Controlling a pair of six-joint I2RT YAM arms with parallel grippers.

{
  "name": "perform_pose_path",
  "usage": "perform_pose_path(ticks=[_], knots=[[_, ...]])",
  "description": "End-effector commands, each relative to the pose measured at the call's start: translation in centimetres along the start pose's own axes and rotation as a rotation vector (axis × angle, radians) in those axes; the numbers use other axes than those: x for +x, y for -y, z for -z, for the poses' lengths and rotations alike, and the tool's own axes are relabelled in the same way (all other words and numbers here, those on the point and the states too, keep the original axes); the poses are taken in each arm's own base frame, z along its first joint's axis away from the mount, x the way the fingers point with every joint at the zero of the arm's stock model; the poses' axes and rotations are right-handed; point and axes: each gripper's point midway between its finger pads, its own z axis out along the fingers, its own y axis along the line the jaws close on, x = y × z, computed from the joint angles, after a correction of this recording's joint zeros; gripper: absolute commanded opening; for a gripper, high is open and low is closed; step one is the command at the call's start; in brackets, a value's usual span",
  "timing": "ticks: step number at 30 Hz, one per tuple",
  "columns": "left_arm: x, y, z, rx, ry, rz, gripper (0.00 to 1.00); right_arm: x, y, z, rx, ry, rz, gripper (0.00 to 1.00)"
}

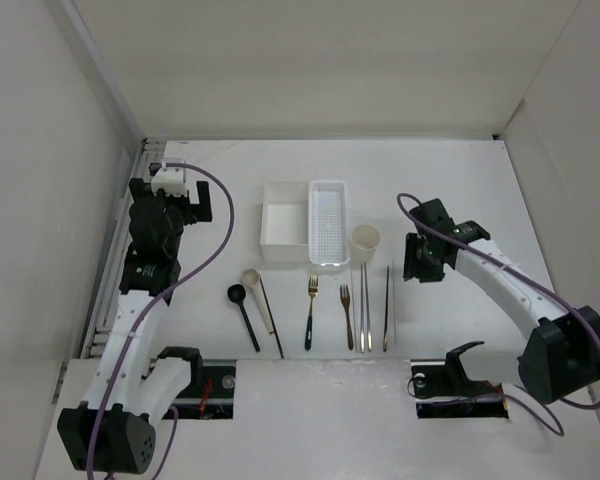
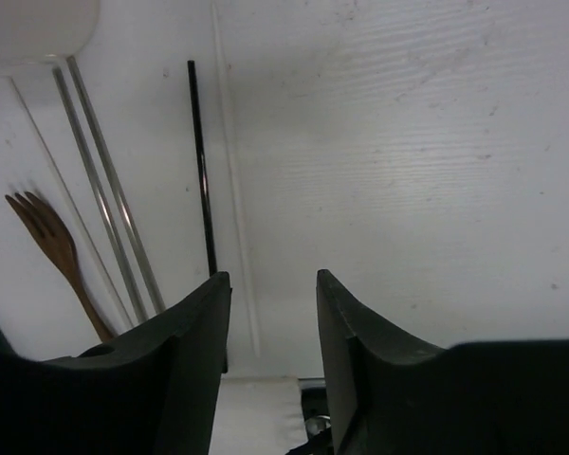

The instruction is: Sort the eating utensils into containers

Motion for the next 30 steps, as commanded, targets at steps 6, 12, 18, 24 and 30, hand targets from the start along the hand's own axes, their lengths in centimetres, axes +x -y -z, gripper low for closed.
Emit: perform_pose_path(ticks=[6,12,18,24,30], knots=[[-2.0,-0.2,1.0,-0.016,0.092,0.035,1.00,3.2,-3.4,-5.0,-0.097,-0.121,-0.020,0.35],[-1.4,-0.3,0.8,-0.024,0.082,0.035,1.00,4.6,-4.1,-6.2,-0.083,-0.140,0.024,0.35],[-1.8,-0.6,1.0,-0.038,0.099,0.037,1.00,5.6,-3.1,-7.0,0.001,-0.175,-0.009,0.37],[-1.9,-1.0,1.2,-0.060,0.108,0.021,1.00,5.4,-2.9,-7.5,0.049,-0.212,0.000,0.37],[-1.9,-1.4,1.4,-0.081,0.116,0.015,1.00,5.7,-2.2,-7.7,0.114,-0.243,0.012,0.00]])
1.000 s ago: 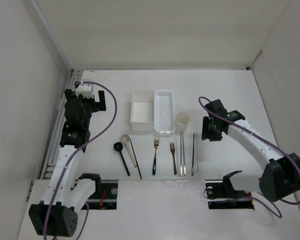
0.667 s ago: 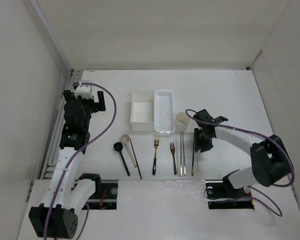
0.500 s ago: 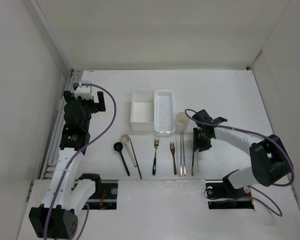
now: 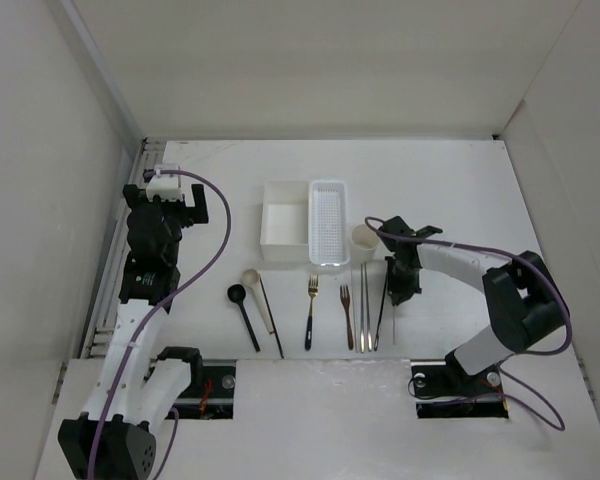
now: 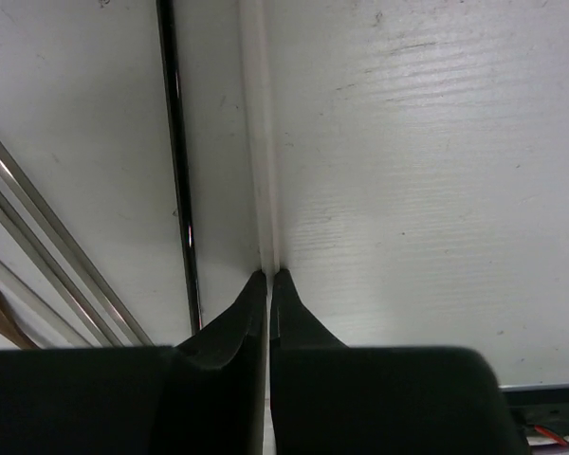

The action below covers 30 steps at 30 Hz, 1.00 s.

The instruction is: Sort the eating utensils into containers

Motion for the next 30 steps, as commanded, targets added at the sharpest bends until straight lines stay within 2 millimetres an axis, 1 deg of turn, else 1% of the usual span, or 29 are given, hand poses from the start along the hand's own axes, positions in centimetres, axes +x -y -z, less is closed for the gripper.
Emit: perform_pose_path(ticks=[1,2,3,5,6,7,8,9,10,11,12,13,14,15,16,17,18,19,20,21,22,23,24,25,26,27,28,29,30], knots=[[-1.5,-0.4,0.3,-0.023,0.065,0.000,1.00,-0.3,0.7,-0.5,0.078,0.013,-0.019,0.00],[-1.5,-0.4,0.3,-0.023,0.065,0.000,1.00,-0.3,1.8,-0.2,0.132,0.022,-0.025,0.00],[-1.5,-0.4,0.3,-0.023,0.065,0.000,1.00,-1.0,2.0,0.6,0.143,0.051,-0.026,0.00],[-1.5,-0.4,0.3,-0.023,0.065,0.000,1.00,-2.4,2.2,2.8,0.153,0.129,-0.057,0.00],[-1.5,-0.4,0.3,-0.023,0.065,0.000,1.00,-3.7,2.4,4.8,0.180,0.188,-0.054,0.00],[-1.5,-0.4,0.3,-0.023,0.065,0.000,1.00,-4.7,2.5,6.2,0.188,0.233,-0.070,0.00],[-1.5,-0.4,0.3,-0.023,0.065,0.000,1.00,-5.7,2.2,8.1,0.182,0.293,-0.068,0.00],[-1.3,-0.4,0.3,-0.022,0.054,-0.001,1.00,-6.5,3.1,9.8,0.229,0.339,-0.074,0.00],[-1.1,-0.4,0.3,-0.021,0.045,-0.003,1.00,-8.7,2.0,12.7,0.197,0.425,-0.087,0.00],[-1.1,-0.2,0.3,-0.011,0.046,0.011,1.00,-9.7,1.4,14.5,0.186,0.475,-0.089,0.00],[-0.5,0.0,0.2,-0.009,0.027,0.018,1.00,-10.6,1.0,16.0,0.186,0.512,-0.079,0.00],[0.0,0.2,0.1,0.004,0.017,0.017,1.00,-12.7,-0.7,19.3,0.135,0.616,-0.073,0.00],[0.7,0.4,0.1,0.005,-0.002,0.027,1.00,-13.7,-2.0,20.6,0.100,0.660,-0.050,0.00],[0.7,0.6,0.1,0.018,-0.001,0.027,1.00,-14.9,-3.5,21.1,0.082,0.685,0.018,0.00],[1.0,0.9,0.2,0.031,-0.013,0.038,1.00,-16.5,-5.8,22.1,0.013,0.743,0.033,0.00],[1.8,1.0,0.3,0.032,-0.039,0.051,1.00,-17.2,-8.3,23.2,-0.083,0.757,0.069,0.00],[2.1,1.0,0.3,0.033,-0.048,0.060,1.00,-17.8,-9.8,23.0,-0.130,0.759,0.086,0.00],[2.3,1.3,0.4,0.045,-0.056,0.059,1.00,-18.6,-11.6,21.7,-0.158,0.736,0.102,0.00],[2.5,1.3,0.4,0.046,-0.066,0.069,1.00,-19.5,-14.0,22.4,-0.254,0.752,0.112,0.00],[2.4,1.5,0.5,0.056,-0.071,0.068,1.00,-20.0,-15.2,22.1,-0.285,0.748,0.121,0.00],[2.4,1.5,0.5,0.057,-0.071,0.068,1.00,-20.7,-16.5,20.2,-0.288,0.718,0.135,0.00],[2.8,1.5,0.6,0.057,-0.086,0.066,1.00,-21.2,-17.5,19.8,-0.308,0.718,0.139,0.00],[2.8,1.5,0.6,0.057,-0.087,0.066,1.00,-21.8,-18.3,19.7,-0.320,0.716,0.142,0.00],[3.0,1.5,0.7,0.058,-0.096,0.065,1.00,-22.3,-18.8,19.0,-0.313,0.714,0.153,0.00],[3.0,1.2,0.7,0.049,-0.096,0.066,1.00,-22.6,-19.6,16.7,-0.297,0.675,0.166,0.00],[3.0,1.2,0.7,0.049,-0.096,0.066,1.00,-22.9,-19.8,15.7,-0.295,0.651,0.185,0.00],[2.6,0.9,0.6,0.038,-0.088,0.069,1.00,-23.1,-20.3,15.5,-0.299,0.636,0.201,0.00],[2.6,0.9,0.6,0.038,-0.088,0.069,1.00,-23.0,-20.7,13.0,-0.274,0.584,0.214,0.00],[2.7,0.6,0.6,0.029,-0.089,0.070,1.00,-22.5,-20.5,11.9,-0.254,0.544,0.233,0.00]])
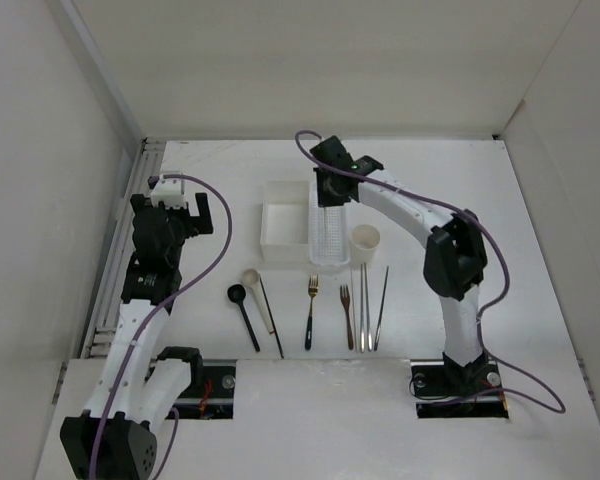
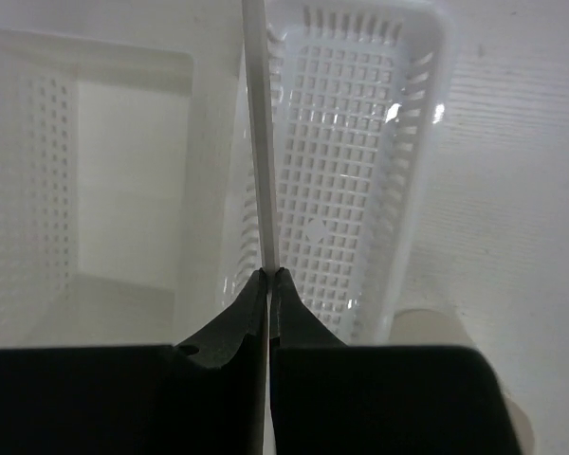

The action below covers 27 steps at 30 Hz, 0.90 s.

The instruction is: Sort the eating utensils into containers

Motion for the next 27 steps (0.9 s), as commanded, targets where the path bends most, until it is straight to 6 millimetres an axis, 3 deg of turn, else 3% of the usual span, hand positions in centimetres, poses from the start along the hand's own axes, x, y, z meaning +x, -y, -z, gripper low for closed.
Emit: perform_pose_path(ticks=[1,4,9,12,14,16,19,23,24,25,26,27], knots=[[-1.4,-0.2,0.2,-0.001,0.040,0.021,1.00,-0.3,-1.1,-1.0,-0.047,-0.038,0.033,0.00],[-1.4,-0.2,0.2,-0.001,0.040,0.021,1.00,2.0,-0.2,-2.9,-0.021,-0.105,0.029,0.00],[-1.1,-0.5,-0.2,-0.010,0.029,0.021,1.00,2.7,0.8,-4.3,-0.028,-0.132,-0.032,0.00],[-1.6,-0.5,-0.3,-0.011,0.049,0.014,1.00,3.3,0.3,-4.6,-0.053,-0.156,-0.032,0.20],[-1.8,-0.5,-0.3,-0.011,0.058,0.015,1.00,2.3,0.5,-3.9,-0.050,-0.119,-0.013,0.37],[-1.8,-0.6,-0.3,-0.011,0.058,0.006,1.00,1.2,0.1,-2.8,-0.050,-0.080,-0.010,0.47],[-2.2,-0.6,-0.4,-0.012,0.067,0.007,1.00,-1.0,0.4,-0.3,-0.040,-0.026,-0.008,0.49],[-2.2,-0.6,-0.4,-0.012,0.067,0.007,1.00,-3.7,1.9,4.9,0.007,0.076,-0.066,0.49],[-2.2,-0.6,-0.4,-0.012,0.067,0.007,1.00,-5.0,2.3,8.1,-0.006,0.139,-0.092,0.47],[-2.2,-0.6,-0.4,-0.012,0.067,0.007,1.00,-5.1,3.2,9.4,0.015,0.165,-0.097,0.47],[-2.2,-0.6,-0.4,-0.012,0.067,0.007,1.00,-3.3,4.0,9.4,0.031,0.135,-0.089,0.47],[-2.2,-0.6,-0.4,-0.012,0.067,0.007,1.00,-3.6,4.4,11.7,0.010,0.175,-0.111,0.46]])
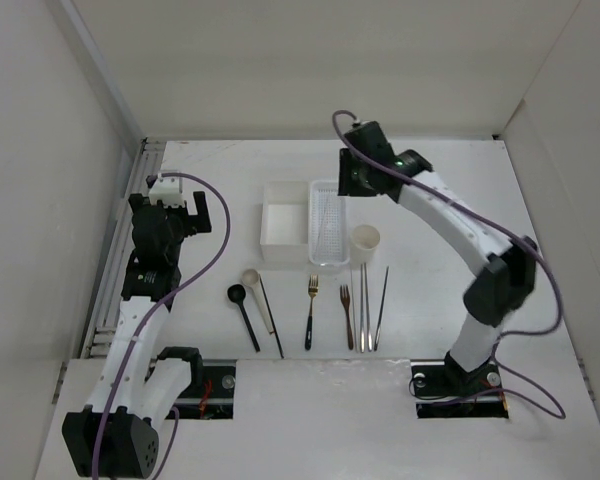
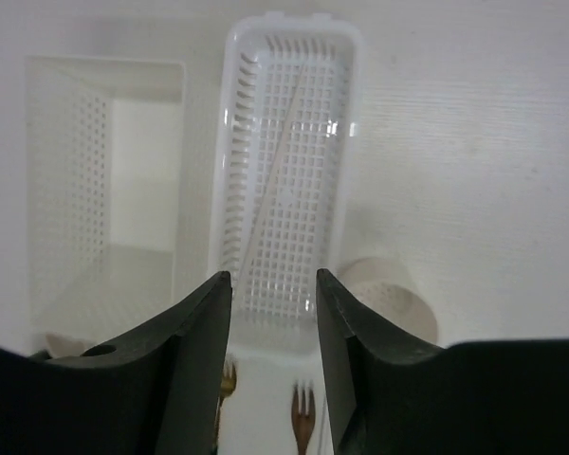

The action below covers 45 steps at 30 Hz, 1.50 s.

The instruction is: Sort the eating utensils into containers

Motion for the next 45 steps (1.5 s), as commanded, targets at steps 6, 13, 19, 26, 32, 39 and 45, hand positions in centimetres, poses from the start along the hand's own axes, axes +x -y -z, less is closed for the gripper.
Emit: perform_pose_path(ticks=[6,13,19,26,32,39,45], knots=[[-2.8,0.4,0.1,0.025,0.088,0.011,1.00,9.8,7.3,5.5,0.112,-0.166,-0.015,0.44],[-2.6,0.6,0.2,0.035,0.088,0.020,1.00,18.1,8.8,5.0,0.069,-0.299,-0.108,0.36],[-2.9,0.7,0.4,0.044,0.097,0.020,1.00,22.5,10.1,3.4,0.107,-0.414,-0.128,0.36],[-2.6,0.6,0.9,0.044,0.085,0.010,1.00,27.9,10.9,1.4,0.096,-0.520,-0.131,0.36],[-2.9,0.6,1.3,0.044,0.082,0.010,1.00,29.4,11.2,0.4,0.104,-0.560,-0.121,0.12],[-2.9,1.7,1.8,0.120,0.052,-0.042,0.80,28.8,11.3,1.0,0.129,-0.534,-0.164,0.00],[-2.9,2.3,1.9,0.158,0.054,-0.043,0.78,23.3,12.5,3.7,0.230,-0.381,-0.171,0.00]])
